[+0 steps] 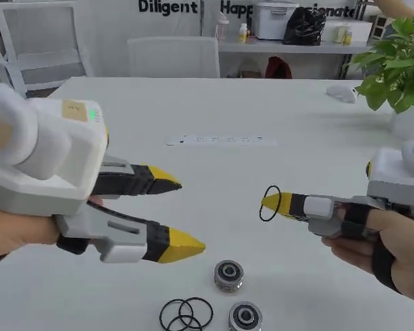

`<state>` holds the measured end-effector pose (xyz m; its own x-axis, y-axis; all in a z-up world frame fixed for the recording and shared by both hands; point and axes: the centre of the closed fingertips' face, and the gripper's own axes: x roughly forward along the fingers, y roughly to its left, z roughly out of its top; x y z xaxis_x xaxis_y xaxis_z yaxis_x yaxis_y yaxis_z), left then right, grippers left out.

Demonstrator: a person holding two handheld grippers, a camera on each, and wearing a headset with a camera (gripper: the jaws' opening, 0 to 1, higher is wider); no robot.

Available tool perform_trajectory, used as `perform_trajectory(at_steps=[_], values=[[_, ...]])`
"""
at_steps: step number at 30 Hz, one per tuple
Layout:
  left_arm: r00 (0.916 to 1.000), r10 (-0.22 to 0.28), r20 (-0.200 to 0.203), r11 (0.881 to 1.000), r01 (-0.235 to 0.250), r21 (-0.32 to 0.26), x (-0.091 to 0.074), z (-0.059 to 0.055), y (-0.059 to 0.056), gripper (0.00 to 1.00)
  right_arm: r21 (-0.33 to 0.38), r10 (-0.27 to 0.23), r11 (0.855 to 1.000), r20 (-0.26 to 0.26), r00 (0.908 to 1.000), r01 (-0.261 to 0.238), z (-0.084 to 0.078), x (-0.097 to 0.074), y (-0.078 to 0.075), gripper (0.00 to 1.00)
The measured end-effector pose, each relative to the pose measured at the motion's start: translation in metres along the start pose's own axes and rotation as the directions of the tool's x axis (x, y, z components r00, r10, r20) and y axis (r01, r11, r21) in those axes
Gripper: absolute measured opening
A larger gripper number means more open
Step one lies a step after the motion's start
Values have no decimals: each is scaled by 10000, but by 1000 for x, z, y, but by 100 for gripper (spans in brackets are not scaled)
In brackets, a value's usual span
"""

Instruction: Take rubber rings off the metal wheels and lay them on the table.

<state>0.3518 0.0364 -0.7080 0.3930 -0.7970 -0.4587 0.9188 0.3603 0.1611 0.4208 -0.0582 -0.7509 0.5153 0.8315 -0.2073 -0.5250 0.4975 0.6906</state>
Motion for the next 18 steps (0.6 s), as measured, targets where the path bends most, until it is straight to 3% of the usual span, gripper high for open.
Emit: perform_trajectory(at_steps=[10, 16, 18], values=[[9957, 877, -287, 9961, -877, 4, -44, -15, 3, 59, -20, 246, 9997, 92, 9997, -246, 4, 1, 7, 0], [9942, 1026, -315, 9943, -1034, -241, -61, -28, -4, 61, -63, 439, 9990, 81, 9990, -438, 5, 2, 13, 0], [9950, 958, -266, 9932, -973, -633, -65, -34, -7, 61, -108, 496, 9987, 7, 9988, -496, 4, 3, 15, 0]])
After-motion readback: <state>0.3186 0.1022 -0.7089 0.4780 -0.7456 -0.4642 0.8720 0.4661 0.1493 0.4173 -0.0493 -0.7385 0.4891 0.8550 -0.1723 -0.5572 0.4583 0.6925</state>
